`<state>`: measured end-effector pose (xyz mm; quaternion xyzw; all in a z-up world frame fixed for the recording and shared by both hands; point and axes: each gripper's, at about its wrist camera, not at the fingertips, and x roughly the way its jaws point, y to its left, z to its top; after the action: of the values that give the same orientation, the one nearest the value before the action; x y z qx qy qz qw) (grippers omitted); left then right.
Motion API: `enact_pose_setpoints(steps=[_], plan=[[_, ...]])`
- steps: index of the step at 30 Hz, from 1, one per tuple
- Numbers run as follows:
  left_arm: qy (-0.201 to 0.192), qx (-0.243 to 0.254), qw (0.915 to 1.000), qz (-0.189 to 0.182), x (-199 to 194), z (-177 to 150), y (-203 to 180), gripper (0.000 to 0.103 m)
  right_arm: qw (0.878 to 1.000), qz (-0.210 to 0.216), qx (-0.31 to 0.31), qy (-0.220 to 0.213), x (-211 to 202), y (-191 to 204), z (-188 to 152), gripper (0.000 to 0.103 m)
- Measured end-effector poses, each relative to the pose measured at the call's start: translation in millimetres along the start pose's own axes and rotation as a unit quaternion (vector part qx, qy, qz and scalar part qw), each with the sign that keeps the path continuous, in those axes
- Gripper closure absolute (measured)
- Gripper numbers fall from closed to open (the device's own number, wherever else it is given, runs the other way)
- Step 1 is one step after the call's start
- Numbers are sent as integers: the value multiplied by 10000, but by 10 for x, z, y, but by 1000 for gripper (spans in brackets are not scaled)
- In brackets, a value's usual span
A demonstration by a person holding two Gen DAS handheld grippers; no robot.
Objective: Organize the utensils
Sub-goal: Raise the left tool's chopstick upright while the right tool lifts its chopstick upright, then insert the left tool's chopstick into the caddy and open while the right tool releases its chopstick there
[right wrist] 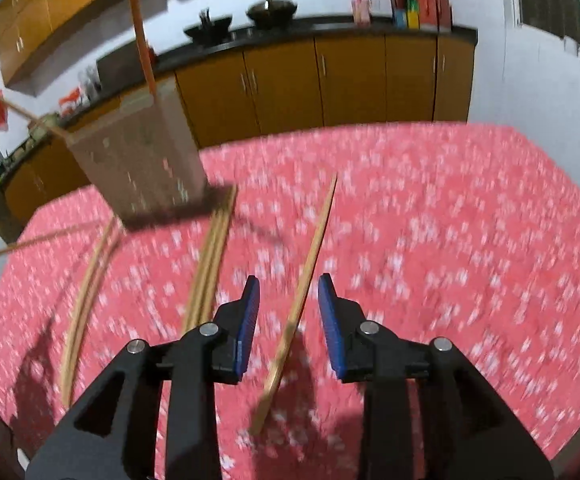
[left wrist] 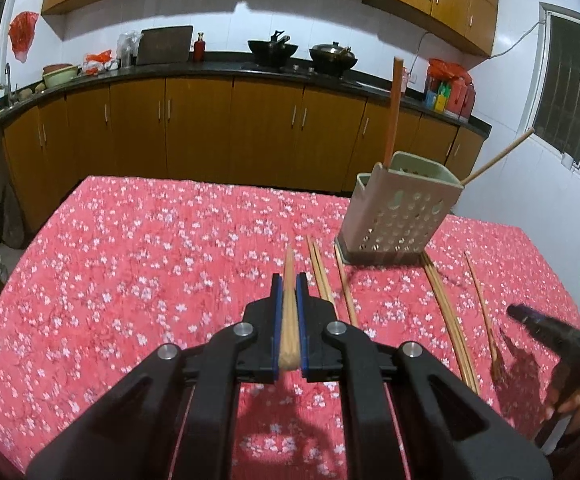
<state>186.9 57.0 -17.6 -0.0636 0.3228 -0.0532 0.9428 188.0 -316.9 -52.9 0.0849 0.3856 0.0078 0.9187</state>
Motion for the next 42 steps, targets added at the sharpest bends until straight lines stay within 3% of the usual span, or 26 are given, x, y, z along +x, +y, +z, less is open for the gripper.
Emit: enact_pose_setpoints(steps=[8, 11, 17, 27, 37, 42], plan=[[262, -136, 9996, -46, 59, -238, 26, 95, 9987, -232, -167, 423, 171, 108, -379, 74], [347, -214, 9991, -69, 82, -308, 52, 95, 9979, -369, -410, 333, 147, 164, -439, 91], [344, -292, 9990, -32, 69, -326, 91, 95, 9981, -362, -383, 321, 125, 85, -381, 95], [135, -308, 9994, 9, -42, -216, 114, 95, 9984, -190, -84, -531, -312, -68, -91, 95], [-427, -223, 9988, -9, -311, 88, 83, 95, 9869, -89, 157, -1604, -764, -91, 309, 95], [-697, -163, 9974, -34, -441, 254, 70, 95, 9835, -45, 169, -1802, -853, -65, 404, 95]])
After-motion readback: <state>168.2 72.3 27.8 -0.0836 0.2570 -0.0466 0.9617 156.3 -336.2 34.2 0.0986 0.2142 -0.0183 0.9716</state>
